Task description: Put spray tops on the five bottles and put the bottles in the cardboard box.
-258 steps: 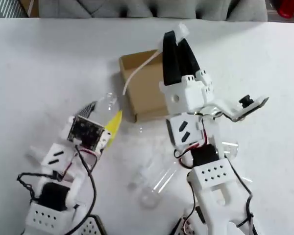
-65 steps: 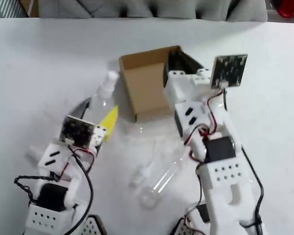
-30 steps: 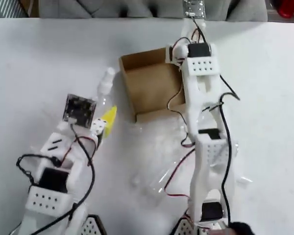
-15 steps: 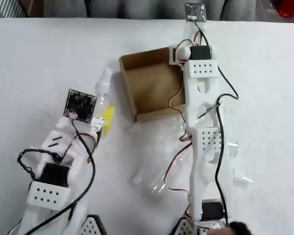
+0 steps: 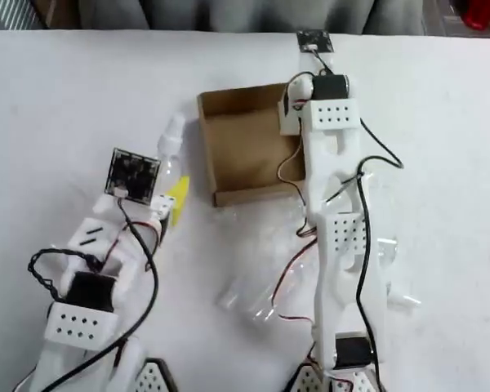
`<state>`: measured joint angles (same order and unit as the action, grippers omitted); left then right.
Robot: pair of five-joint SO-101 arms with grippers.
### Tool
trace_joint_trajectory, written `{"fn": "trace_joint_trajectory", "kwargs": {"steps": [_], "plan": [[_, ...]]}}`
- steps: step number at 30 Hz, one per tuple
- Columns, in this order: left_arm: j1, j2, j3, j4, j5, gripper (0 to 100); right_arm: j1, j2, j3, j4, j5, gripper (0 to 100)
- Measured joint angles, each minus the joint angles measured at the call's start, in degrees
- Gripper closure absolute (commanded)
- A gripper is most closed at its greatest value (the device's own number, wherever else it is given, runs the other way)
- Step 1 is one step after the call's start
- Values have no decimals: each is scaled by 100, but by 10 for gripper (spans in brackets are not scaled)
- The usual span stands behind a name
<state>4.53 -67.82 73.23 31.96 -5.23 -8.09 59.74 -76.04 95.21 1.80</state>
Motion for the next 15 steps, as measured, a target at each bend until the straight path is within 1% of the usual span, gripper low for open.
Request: {"fn": "trace_joint_trajectory", "kwargs": {"steps": [4, 8, 12, 15], "plan": [[0, 0, 0, 0, 0, 979, 0, -9, 141, 158, 220, 836], [0, 9, 0, 0, 0, 979, 0, -9, 941, 167, 299, 836], [0, 9, 0, 0, 0, 979, -44, -396, 1890, 167, 132, 836], [0, 9, 0, 0, 0, 979, -229, -844, 2532, 167, -70, 836]]}}
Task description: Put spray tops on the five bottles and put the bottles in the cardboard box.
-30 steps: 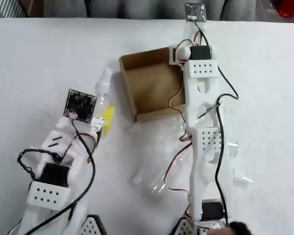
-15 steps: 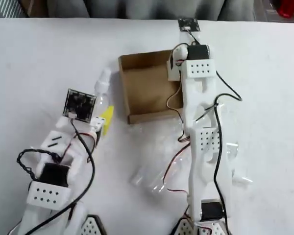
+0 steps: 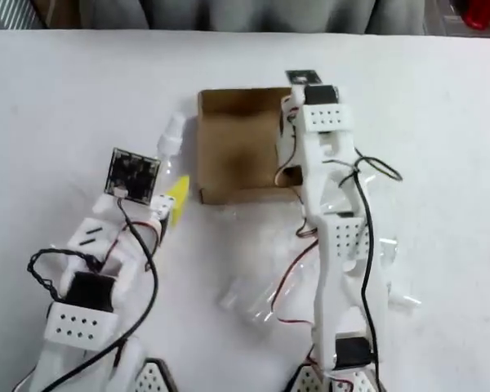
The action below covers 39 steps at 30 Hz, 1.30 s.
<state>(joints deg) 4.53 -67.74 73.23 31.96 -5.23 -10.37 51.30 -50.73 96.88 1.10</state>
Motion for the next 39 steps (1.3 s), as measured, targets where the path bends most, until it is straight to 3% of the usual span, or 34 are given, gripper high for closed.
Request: {"fn": "trace_joint_trajectory", "kwargs": {"steps": [8, 14, 18, 22, 24, 35, 39], "plan": [[0, 0, 0, 0, 0, 979, -826, -853, 932, 0, -176, 836], [0, 0, 0, 0, 0, 979, -835, -870, 941, 0, -176, 824], [0, 0, 0, 0, 0, 979, -774, -870, 949, 0, 158, 817], [0, 0, 0, 0, 0, 979, -791, -870, 949, 0, 316, 995], [0, 0, 0, 0, 0, 979, -765, -870, 949, -18, 545, 955], [0, 0, 0, 0, 0, 979, -668, -870, 949, -141, 2488, 981], [0, 0, 0, 0, 0, 979, -668, -870, 949, -97, 2004, 981]]}}
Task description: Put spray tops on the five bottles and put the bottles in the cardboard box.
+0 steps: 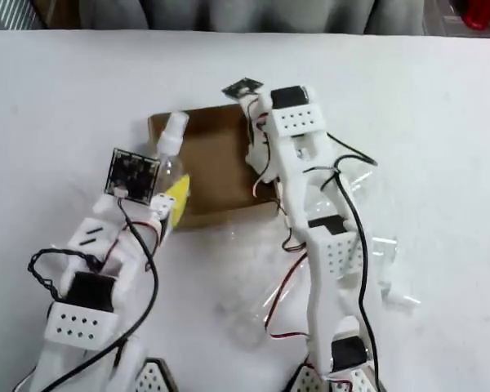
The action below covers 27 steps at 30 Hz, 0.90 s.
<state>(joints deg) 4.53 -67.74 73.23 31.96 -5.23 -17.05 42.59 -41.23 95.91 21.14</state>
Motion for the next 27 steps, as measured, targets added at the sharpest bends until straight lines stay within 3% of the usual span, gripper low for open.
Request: {"fn": "trace_joint_trajectory", "kwargs": {"steps": [6, 10, 22, 27], "plan": [[0, 0, 0, 0, 0, 979, 0, 0, 35, 88, -1749, 981], [0, 0, 0, 0, 0, 979, 0, 0, 105, 88, -2374, 981], [0, 0, 0, 0, 0, 979, -26, -1292, 1829, -176, -2840, 971], [0, 0, 0, 0, 0, 979, -26, -1477, 2180, -308, -2857, 785]]}}
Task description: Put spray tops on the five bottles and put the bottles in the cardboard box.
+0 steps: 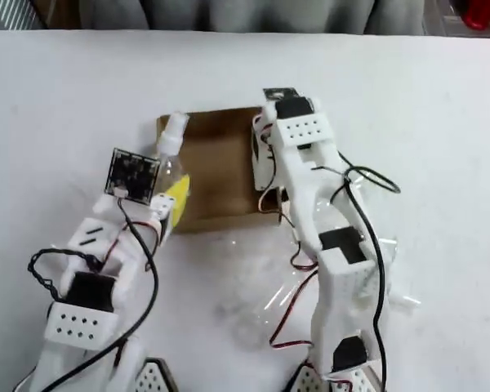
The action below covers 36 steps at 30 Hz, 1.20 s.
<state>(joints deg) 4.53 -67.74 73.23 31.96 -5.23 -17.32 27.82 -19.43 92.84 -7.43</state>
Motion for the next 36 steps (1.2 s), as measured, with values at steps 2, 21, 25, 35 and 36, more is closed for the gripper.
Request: {"fn": "trace_joint_trajectory", "kwargs": {"steps": [2, 21, 25, 35, 36], "plan": [[0, 0, 0, 0, 0, 979, 9, 0, 9, 9, 0, 721], [0, 0, 0, 0, 0, 979, -35, -1574, -422, 404, 870, 975], [0, 0, 0, -53, 167, 979, -88, -2382, 176, 404, 870, 957], [0, 0, 0, -387, 914, 980, -651, -4193, 1503, 404, 923, 958], [-9, 0, 0, -413, 985, 980, -633, -4369, 1582, 404, 1002, 958]]}}
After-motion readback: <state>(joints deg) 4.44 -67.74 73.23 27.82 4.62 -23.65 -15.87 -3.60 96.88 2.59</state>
